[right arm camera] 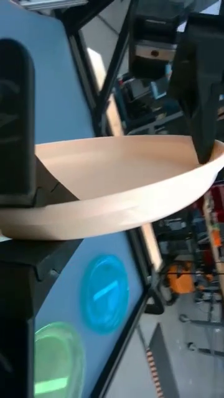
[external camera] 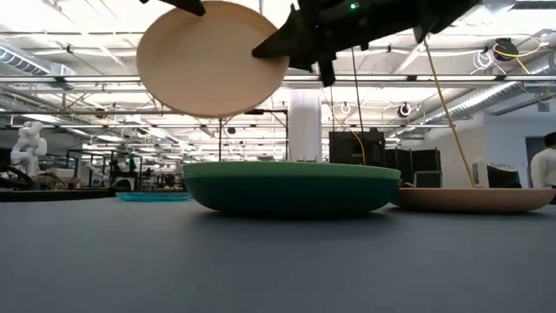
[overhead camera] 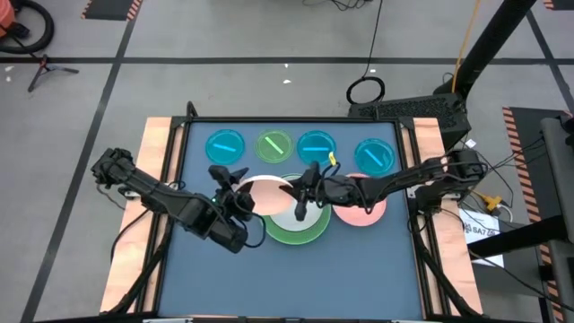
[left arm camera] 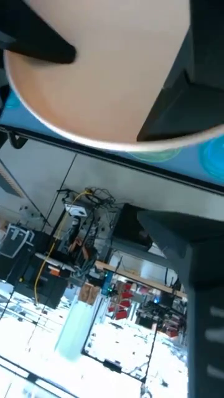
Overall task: Stack plastic plates
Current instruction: Stack the light orange plate on the gray plate
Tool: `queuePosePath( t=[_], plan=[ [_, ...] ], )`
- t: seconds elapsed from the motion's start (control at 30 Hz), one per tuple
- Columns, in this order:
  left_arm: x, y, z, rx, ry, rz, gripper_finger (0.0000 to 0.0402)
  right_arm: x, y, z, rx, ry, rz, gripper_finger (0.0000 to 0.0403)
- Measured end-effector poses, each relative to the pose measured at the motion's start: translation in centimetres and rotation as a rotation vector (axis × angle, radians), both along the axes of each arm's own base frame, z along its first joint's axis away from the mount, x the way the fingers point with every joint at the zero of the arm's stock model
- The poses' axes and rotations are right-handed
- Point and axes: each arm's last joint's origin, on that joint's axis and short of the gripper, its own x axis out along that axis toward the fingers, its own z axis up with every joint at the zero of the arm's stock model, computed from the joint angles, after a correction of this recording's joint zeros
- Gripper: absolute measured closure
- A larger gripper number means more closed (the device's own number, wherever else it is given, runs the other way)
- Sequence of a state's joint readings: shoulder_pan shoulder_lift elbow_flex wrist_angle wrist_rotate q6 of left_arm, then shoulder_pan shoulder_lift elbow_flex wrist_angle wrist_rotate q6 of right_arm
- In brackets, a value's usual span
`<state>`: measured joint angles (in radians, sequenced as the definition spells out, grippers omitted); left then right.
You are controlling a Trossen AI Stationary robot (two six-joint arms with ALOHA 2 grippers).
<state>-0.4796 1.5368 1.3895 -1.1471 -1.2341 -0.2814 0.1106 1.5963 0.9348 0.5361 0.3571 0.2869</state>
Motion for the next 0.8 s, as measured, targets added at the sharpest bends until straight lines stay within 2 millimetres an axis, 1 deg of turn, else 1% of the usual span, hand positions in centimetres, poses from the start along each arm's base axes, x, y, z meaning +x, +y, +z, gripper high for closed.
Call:
queuePosePath(
  t=[0.1,0.2,0.27,0.37,0.47,0.57,0.63,0.73,0.8],
  plan=[
    [0.0,0.1,0.0,0.045,0.043,-0.010,0.0188,-1.0,-0.7,0.7,0.029,0.059,-0.026,0.0369],
    [-0.4,0.4,0.5,0.088,0.070,-0.013,0.0180,-2.4,-1.7,1.2,0.076,0.152,-0.040,0.0369],
    [-0.6,0.9,0.7,0.097,0.079,-0.002,0.0179,-3.3,-2.5,1.4,0.145,0.207,-0.025,0.0369],
    [-1.7,1.8,1.1,0.098,0.082,0.036,0.0179,-4.6,-3.9,1.9,0.276,0.260,-0.008,0.0369],
    [-2.9,2.5,1.7,0.102,0.041,0.080,0.0179,-5.3,-5.0,1.2,0.365,0.352,-0.015,0.0369],
    [-3.6,2.9,2.0,0.129,-0.040,0.115,0.0179,-5.7,-5.8,0.4,0.419,0.426,-0.045,0.0369],
    [-4.3,3.1,1.7,0.149,-0.132,0.136,0.0179,-5.7,-6.3,0.1,0.436,0.436,-0.065,0.0369],
    [-5.1,3.6,0.4,0.202,-0.253,0.147,0.0179,-5.7,-6.8,-0.5,0.451,0.463,-0.095,0.0367],
    [-5.5,3.8,-0.8,0.204,-0.283,0.152,0.0179,-5.6,-7.0,-0.6,0.462,0.464,-0.107,0.0349]
  ],
)
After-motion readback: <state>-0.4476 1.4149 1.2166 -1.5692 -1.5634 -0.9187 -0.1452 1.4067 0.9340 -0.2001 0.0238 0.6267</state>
